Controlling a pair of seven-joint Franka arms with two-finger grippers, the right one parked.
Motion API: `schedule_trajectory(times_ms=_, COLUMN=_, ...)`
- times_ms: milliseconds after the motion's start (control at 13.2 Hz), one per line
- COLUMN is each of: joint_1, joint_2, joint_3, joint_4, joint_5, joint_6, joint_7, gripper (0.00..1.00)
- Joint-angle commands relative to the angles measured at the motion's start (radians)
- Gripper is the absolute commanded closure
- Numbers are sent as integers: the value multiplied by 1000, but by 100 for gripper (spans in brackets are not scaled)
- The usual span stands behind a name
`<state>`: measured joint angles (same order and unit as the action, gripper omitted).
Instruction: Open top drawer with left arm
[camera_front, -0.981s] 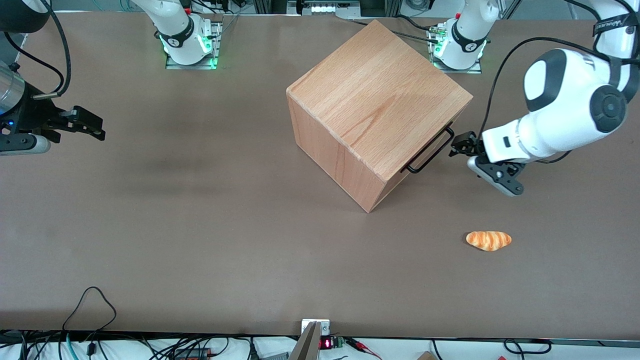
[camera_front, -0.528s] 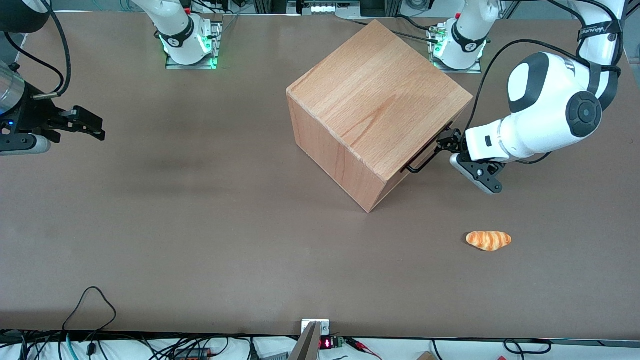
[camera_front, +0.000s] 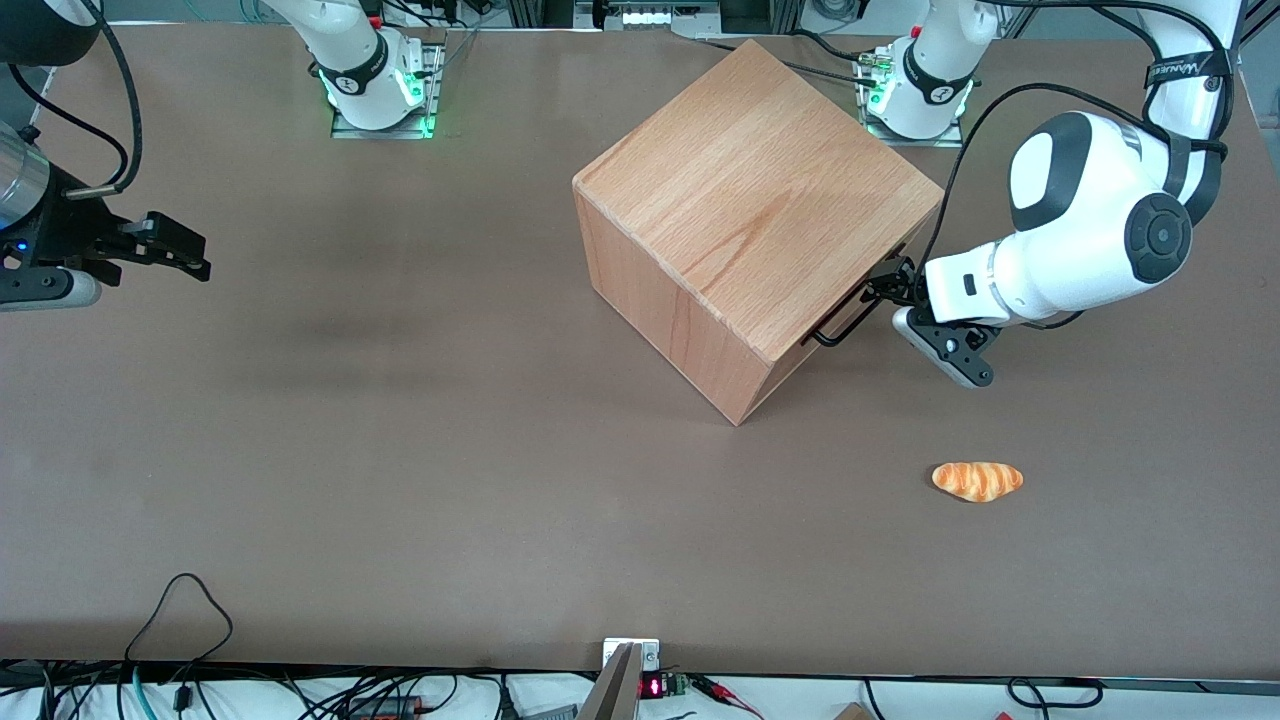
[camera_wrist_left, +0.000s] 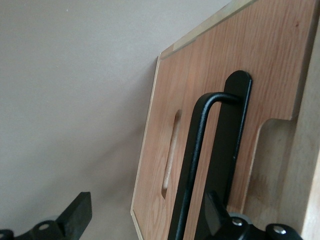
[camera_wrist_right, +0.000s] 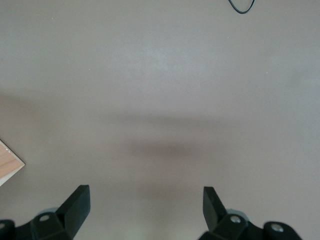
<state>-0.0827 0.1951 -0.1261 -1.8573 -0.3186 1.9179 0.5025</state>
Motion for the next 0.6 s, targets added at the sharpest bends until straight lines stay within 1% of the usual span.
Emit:
schedule_trajectory(times_ms=0, joint_1=-2, joint_2=3, joint_3=0, joint_4=-14, joint_5=-39, joint_6=21, joint_7=41, gripper=0)
schedule_trajectory(times_ms=226, joint_1=-2, joint_2=9, joint_3=0, joint_4=-26, joint_5=-42, joint_6=52, joint_7=48, gripper=0)
schedule_trajectory(times_ms=377, joint_1=-2, joint_2=13, joint_3=2, joint_4=-31, joint_5=-60, joint_6=69, joint_7=96, gripper=0)
schedule_trajectory(times_ms=528, joint_1=-2, joint_2=17, joint_3=2, joint_4=-36, joint_5=-62, joint_6=70, joint_7=120, gripper=0)
